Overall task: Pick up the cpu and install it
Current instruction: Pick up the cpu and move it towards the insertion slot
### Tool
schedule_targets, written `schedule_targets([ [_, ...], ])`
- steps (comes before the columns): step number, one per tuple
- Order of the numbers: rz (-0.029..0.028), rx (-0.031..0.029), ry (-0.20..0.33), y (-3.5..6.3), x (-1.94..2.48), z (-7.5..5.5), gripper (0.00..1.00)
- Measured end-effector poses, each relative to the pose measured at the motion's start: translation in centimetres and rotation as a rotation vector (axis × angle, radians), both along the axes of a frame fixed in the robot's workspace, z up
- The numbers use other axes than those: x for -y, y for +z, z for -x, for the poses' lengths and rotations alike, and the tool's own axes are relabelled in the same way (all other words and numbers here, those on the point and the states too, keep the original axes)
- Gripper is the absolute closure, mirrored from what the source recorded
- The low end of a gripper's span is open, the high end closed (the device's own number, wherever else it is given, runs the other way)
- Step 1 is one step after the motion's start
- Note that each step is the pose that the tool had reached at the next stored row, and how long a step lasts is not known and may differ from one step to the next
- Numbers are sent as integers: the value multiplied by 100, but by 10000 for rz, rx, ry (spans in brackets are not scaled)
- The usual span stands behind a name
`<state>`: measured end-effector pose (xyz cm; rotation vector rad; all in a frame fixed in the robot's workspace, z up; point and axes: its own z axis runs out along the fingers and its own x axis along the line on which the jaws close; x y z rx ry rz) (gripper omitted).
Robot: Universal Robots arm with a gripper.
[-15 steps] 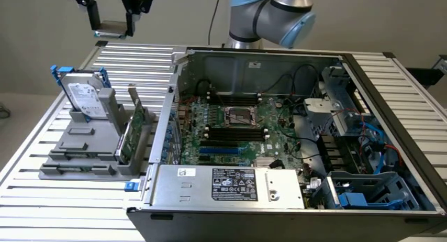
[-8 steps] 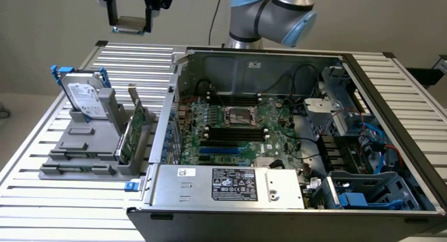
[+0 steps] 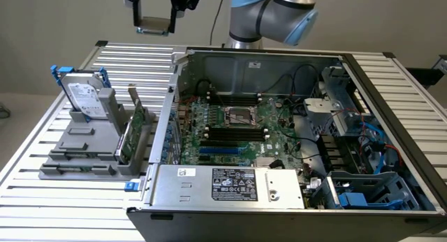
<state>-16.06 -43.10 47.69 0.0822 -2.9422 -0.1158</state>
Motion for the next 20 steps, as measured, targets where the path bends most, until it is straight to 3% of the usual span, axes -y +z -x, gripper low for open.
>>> schedule_targets([
  [10,-13,0,1,-10,6,-454,45],
  [20,24,0,1,-170,-6,-907,45],
])
